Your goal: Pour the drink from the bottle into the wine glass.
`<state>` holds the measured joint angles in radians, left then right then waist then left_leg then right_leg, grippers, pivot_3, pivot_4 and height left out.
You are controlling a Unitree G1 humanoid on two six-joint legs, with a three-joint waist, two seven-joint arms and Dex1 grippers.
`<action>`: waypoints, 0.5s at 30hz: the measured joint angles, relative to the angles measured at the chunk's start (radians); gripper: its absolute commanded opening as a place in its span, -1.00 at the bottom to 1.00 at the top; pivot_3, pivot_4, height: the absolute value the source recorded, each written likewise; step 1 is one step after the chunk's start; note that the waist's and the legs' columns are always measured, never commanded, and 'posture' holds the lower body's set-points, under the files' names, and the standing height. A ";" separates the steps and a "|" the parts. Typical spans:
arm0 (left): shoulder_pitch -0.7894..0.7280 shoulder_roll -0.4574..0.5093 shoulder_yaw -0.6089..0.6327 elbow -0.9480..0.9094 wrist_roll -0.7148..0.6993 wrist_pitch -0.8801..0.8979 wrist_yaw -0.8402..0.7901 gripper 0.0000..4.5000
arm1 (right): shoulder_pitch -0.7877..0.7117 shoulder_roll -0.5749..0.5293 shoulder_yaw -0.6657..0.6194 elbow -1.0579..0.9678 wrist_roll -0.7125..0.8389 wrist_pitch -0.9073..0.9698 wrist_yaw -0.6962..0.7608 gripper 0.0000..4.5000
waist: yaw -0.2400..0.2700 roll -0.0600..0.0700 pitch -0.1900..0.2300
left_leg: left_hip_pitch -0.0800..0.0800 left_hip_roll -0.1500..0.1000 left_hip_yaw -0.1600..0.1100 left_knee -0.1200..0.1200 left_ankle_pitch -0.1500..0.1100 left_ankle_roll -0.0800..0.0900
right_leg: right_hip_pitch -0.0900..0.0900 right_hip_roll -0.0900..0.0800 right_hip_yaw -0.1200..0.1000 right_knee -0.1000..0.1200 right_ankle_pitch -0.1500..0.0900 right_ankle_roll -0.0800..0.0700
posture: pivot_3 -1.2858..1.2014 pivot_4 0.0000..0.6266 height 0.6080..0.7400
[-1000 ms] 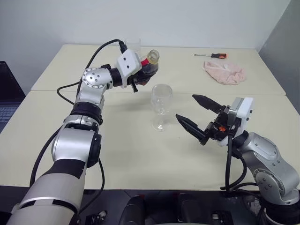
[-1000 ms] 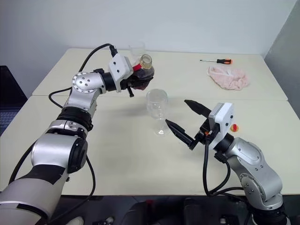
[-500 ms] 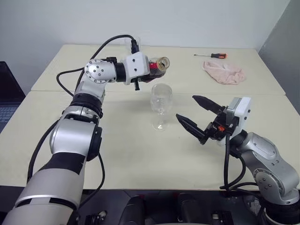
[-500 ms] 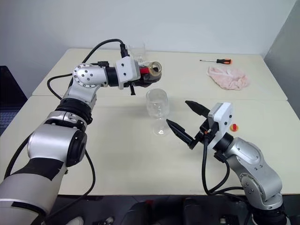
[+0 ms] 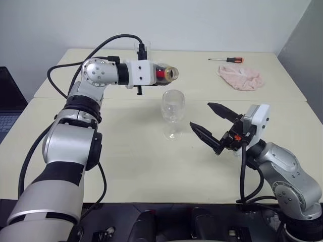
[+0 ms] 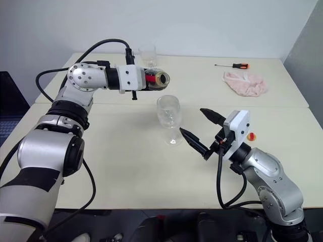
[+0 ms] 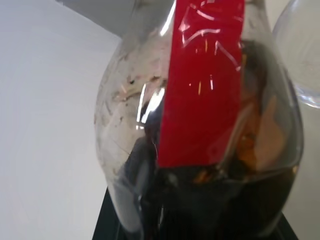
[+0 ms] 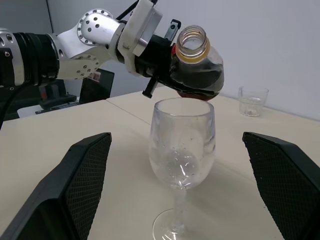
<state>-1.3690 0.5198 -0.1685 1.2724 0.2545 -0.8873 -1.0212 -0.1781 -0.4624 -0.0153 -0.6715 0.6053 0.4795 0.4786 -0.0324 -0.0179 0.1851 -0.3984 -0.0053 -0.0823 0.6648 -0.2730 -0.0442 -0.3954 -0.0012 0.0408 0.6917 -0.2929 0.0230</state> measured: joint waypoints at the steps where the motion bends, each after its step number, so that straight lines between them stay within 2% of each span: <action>1: 0.000 0.003 -0.003 0.002 0.007 -0.006 0.007 -0.53 | 0.000 0.000 0.000 0.000 -0.002 0.000 0.000 1.00 | 0.000 0.000 0.000 | 0.000 0.000 0.000 0.000 0.000 0.000 | 0.000 0.000 0.000 0.000 0.000 0.000 | 0.03 -0.52 1.00; 15: -0.025 0.032 -0.065 0.025 0.110 -0.068 0.107 -0.53 | 0.007 0.010 0.007 0.013 -0.022 -0.001 0.002 1.00 | 0.000 0.000 0.000 | -0.001 0.000 0.001 0.000 0.000 0.000 | -0.002 -0.001 0.001 0.001 0.000 0.000 | 0.03 -0.52 1.00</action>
<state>-1.3939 0.5515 -0.2336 1.2975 0.3648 -0.9554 -0.9147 -0.1710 -0.4522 -0.0080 -0.6586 0.5834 0.4784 0.4801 -0.0326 -0.0179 0.1852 -0.3994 -0.0057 -0.0815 0.6649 -0.2728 -0.0440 -0.3974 -0.0018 0.0414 0.6932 -0.2930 0.0230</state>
